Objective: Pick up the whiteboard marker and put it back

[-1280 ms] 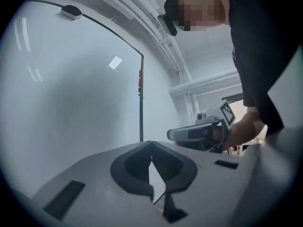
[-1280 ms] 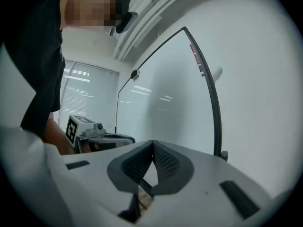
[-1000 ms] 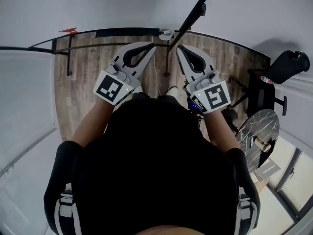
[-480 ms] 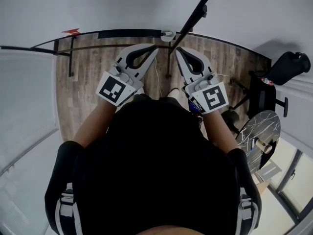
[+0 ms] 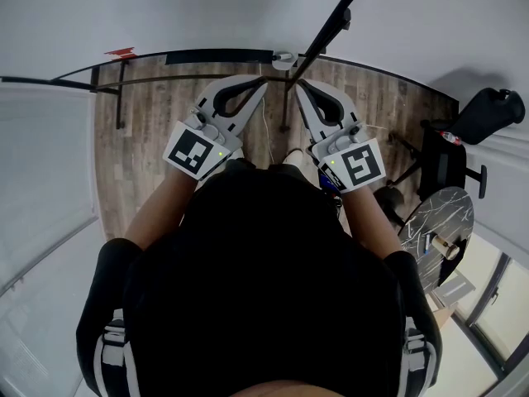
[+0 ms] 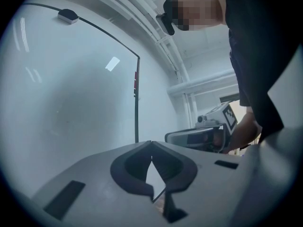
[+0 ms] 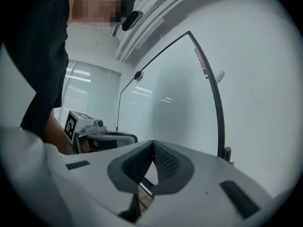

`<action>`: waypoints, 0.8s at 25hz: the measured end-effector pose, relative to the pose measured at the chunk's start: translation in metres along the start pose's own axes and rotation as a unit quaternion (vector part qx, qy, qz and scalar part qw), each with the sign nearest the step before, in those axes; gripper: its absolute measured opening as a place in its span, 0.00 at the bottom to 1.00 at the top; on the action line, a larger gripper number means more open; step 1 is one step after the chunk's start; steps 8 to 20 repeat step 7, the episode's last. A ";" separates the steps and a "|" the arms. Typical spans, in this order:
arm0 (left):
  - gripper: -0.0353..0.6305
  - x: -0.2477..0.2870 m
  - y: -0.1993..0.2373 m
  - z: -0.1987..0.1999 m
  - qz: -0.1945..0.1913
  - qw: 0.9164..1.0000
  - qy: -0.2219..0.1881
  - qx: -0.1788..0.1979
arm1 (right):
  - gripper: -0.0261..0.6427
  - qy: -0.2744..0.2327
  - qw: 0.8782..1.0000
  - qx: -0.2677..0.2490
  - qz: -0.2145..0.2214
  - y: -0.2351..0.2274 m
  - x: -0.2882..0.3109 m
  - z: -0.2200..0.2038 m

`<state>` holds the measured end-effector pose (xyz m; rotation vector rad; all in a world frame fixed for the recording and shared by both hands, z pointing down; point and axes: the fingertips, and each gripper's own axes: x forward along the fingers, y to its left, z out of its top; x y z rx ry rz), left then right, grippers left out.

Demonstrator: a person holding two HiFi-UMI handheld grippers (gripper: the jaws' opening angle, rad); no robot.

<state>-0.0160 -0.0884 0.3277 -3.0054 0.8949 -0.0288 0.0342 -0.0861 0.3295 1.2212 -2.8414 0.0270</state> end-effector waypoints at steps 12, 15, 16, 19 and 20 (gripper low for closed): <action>0.06 0.000 0.002 -0.004 0.006 1.000 0.004 0.001 | 0.03 0.000 1.000 0.001 0.002 -0.001 -0.002 -0.001; 0.06 0.000 0.002 -0.004 0.006 1.000 0.004 0.001 | 0.03 0.000 1.000 0.001 0.002 -0.001 -0.002 -0.001; 0.06 0.000 0.002 -0.004 0.006 1.000 0.004 0.001 | 0.03 0.000 1.000 0.001 0.002 -0.001 -0.002 -0.001; 0.06 0.000 0.002 -0.004 0.006 1.000 0.004 0.001 | 0.03 0.000 1.000 0.001 0.002 -0.001 -0.002 -0.001; 0.06 0.000 0.002 -0.004 0.006 1.000 0.004 0.001 | 0.03 0.000 1.000 0.001 0.002 -0.001 -0.002 -0.001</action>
